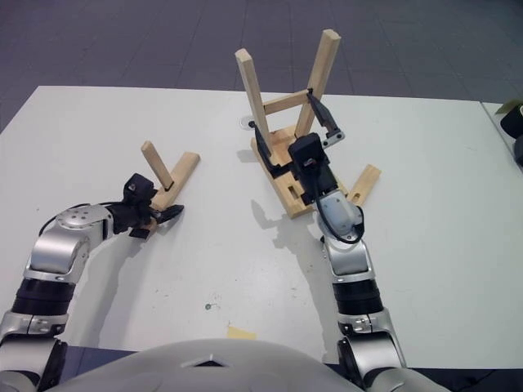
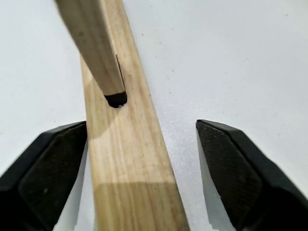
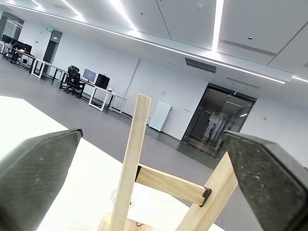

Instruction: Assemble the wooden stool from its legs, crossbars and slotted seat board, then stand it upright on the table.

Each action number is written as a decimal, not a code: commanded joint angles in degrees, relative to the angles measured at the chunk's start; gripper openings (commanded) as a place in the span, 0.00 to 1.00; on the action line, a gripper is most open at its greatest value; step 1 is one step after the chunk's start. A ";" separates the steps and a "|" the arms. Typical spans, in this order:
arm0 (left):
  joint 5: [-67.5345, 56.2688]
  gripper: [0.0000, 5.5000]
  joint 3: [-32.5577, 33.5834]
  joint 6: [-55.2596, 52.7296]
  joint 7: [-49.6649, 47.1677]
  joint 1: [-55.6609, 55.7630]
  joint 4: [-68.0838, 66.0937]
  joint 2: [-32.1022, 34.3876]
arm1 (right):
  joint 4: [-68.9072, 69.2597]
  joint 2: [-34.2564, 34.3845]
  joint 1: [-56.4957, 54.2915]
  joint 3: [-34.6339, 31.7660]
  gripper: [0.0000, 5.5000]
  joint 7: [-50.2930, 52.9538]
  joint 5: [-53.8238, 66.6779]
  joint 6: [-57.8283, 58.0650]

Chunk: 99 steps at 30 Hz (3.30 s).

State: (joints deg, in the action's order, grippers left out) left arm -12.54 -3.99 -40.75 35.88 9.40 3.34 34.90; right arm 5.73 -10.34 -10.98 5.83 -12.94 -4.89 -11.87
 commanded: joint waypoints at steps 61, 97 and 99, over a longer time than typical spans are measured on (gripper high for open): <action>7.80 0.38 -8.22 42.20 2.54 12.32 11.49 -10.00 | 18.17 7.17 -8.62 -17.14 0.28 4.93 76.76 40.92; -4.83 0.98 8.68 21.51 -13.22 16.40 6.11 -13.41 | -2.60 -18.98 -0.65 -27.82 0.19 -15.98 48.79 32.50; -4.52 0.98 8.19 21.66 -12.94 16.20 6.05 -13.54 | -3.28 -19.08 -1.42 -28.73 0.19 -16.24 49.25 32.41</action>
State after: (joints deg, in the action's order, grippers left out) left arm -17.73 4.93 -19.27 22.55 26.17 9.00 21.31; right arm 4.14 -28.49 -12.51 -22.21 -29.20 46.01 19.75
